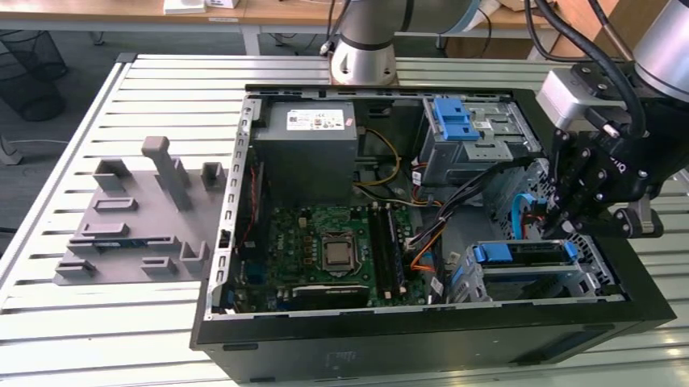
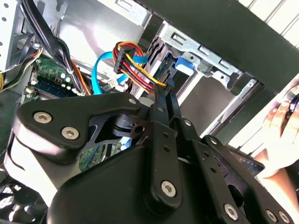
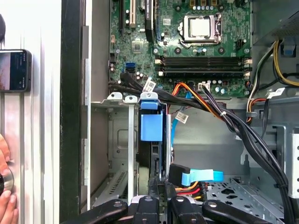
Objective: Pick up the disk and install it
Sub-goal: 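Insert the first disk wire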
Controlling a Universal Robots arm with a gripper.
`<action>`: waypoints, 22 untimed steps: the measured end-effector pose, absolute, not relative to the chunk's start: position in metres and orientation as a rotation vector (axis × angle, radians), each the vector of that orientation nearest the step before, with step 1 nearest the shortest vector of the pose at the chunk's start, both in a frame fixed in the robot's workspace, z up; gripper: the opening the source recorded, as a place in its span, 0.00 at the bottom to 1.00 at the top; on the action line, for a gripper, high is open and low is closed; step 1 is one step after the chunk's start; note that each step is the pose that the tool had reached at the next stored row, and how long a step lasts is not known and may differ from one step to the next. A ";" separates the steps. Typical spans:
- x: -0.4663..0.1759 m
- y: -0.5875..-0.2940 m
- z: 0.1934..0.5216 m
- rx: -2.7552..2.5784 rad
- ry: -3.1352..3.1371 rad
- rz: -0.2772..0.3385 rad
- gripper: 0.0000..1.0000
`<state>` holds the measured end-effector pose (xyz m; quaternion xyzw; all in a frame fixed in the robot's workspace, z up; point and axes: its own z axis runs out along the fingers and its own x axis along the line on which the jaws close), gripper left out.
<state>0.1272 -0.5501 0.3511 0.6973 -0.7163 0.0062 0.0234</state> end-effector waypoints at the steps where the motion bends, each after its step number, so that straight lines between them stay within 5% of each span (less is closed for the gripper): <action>1: 0.127 -0.550 0.351 2.157 -2.218 0.018 0.16; 22: 0.131 -0.551 0.339 2.124 -2.237 -0.001 0.16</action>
